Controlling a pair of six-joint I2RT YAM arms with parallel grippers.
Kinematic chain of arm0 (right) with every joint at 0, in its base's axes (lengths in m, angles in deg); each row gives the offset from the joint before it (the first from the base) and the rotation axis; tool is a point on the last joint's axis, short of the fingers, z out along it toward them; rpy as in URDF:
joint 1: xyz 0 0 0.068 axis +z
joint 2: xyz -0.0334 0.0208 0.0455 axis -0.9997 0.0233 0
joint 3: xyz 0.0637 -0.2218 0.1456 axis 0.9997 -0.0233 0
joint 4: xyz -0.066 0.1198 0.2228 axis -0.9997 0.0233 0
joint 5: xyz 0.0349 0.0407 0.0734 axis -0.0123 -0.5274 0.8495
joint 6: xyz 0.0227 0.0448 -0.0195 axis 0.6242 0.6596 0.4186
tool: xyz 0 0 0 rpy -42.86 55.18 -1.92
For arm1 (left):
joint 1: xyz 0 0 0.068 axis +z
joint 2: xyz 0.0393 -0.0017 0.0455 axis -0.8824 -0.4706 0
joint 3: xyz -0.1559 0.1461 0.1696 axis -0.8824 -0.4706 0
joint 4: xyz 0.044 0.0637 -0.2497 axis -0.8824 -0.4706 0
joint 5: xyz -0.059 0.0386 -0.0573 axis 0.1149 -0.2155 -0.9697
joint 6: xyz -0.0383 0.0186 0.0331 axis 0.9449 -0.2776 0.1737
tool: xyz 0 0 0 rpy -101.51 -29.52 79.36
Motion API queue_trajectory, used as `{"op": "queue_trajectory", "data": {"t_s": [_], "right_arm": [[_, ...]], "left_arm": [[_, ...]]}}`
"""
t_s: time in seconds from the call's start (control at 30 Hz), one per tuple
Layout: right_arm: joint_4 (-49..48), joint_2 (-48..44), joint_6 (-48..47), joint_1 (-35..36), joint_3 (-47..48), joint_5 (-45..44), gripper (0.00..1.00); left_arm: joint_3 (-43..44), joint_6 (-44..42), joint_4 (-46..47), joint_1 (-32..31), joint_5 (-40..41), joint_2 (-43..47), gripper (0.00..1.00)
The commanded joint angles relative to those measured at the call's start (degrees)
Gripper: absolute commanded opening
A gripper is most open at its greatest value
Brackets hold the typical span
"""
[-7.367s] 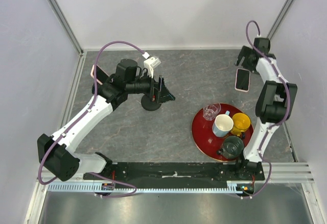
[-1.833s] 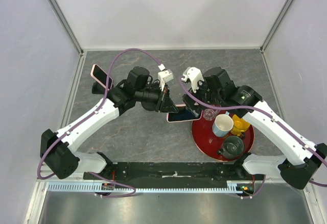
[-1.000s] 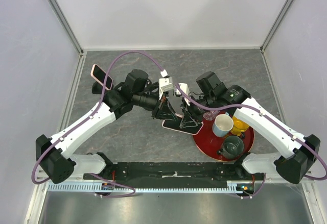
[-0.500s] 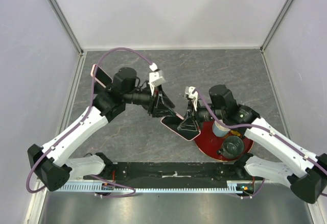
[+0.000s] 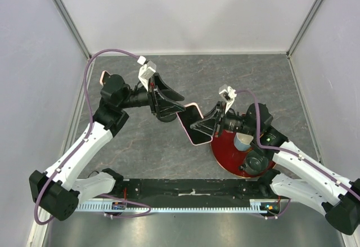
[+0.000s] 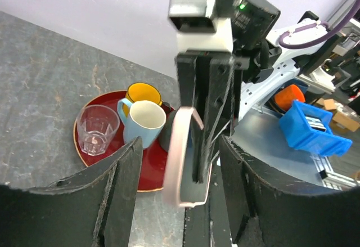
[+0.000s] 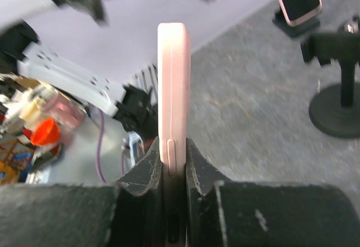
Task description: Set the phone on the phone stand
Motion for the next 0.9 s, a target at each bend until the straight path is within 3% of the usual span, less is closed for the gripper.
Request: {"op": "queue_trajectory", "data": {"t_s": [0.0,0.33,0.47,0.6,0.63,0.87], "right_arm": [[-19.9,-0.1,9.5,-0.1,1.6,1.3,0.00],[-5.4,2.5,1.7,-0.1,10.9,5.6,0.00],[3.2,2.9,-2.7,0.0,14.0,6.2,0.00],[9.5,4.0,-6.6,-0.1,17.5,7.9,0.00],[13.3,4.1,-7.3,-0.1,18.0,7.8,0.00],[22.2,5.8,-12.7,-0.1,22.6,7.9,0.00]], "left_arm": [[-1.1,7.3,8.8,0.9,-4.7,0.1,0.63],[0.1,10.2,12.5,0.0,-15.2,-4.0,0.59],[0.8,9.7,11.7,-2.2,-18.3,-5.2,0.45],[1.8,6.7,7.4,-3.3,-18.3,-5.2,0.38],[2.3,5.4,6.3,-3.7,-18.2,-5.4,0.31],[2.8,4.0,4.3,-4.9,-19.0,-5.6,0.24]]}}
